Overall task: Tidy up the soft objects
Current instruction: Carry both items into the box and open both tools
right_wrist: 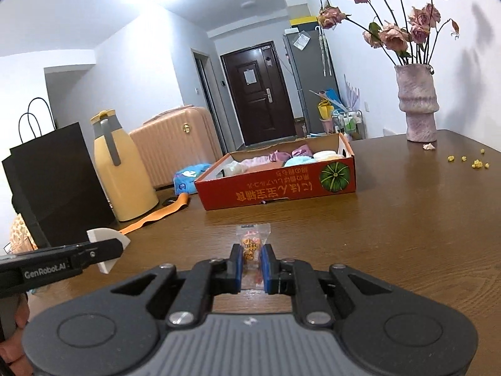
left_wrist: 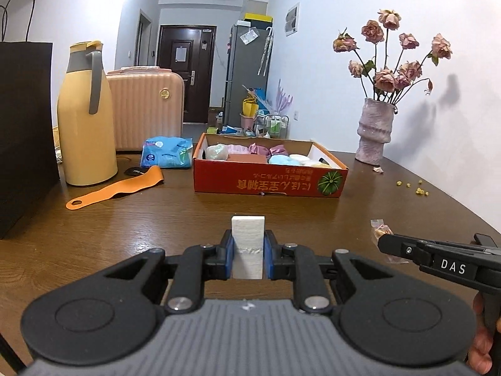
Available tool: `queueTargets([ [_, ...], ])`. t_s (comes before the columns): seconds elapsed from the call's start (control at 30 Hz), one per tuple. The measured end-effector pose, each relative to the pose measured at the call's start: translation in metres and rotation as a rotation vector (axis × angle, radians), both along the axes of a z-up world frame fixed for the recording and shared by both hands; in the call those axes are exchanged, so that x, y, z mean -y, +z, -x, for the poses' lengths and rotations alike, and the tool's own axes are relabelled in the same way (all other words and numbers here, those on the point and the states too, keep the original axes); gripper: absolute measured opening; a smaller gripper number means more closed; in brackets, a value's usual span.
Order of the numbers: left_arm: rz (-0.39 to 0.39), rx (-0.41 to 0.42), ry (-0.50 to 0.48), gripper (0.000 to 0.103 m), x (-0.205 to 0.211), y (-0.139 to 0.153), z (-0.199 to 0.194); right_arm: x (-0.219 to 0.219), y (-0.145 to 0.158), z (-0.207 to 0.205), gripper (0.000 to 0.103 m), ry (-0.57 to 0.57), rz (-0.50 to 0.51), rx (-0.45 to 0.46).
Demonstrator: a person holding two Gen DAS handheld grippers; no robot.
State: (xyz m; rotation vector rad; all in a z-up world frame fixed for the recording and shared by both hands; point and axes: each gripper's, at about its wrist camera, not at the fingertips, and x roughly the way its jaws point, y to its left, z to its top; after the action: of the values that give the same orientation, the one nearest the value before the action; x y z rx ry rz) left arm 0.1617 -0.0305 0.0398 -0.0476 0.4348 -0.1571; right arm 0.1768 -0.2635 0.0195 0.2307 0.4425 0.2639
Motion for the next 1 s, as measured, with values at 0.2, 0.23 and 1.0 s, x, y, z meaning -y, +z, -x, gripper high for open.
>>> queueTargets([
  [0.2,-0.026,0.010,-0.010,0.019,0.007,0.001,-0.017,0.006,-0.001,-0.007,0.013,-0.014,-0.008,0.001],
  [0.23,-0.028,0.016,-0.014,0.019,0.008,0.003,-0.025,0.008,0.001,-0.013,0.013,-0.014,-0.004,0.002],
  [1.0,0.010,-0.152,-0.080,0.020,0.047,-0.018,-0.372,0.019,0.014,-0.343,0.013,0.018,0.016,-0.066],
])
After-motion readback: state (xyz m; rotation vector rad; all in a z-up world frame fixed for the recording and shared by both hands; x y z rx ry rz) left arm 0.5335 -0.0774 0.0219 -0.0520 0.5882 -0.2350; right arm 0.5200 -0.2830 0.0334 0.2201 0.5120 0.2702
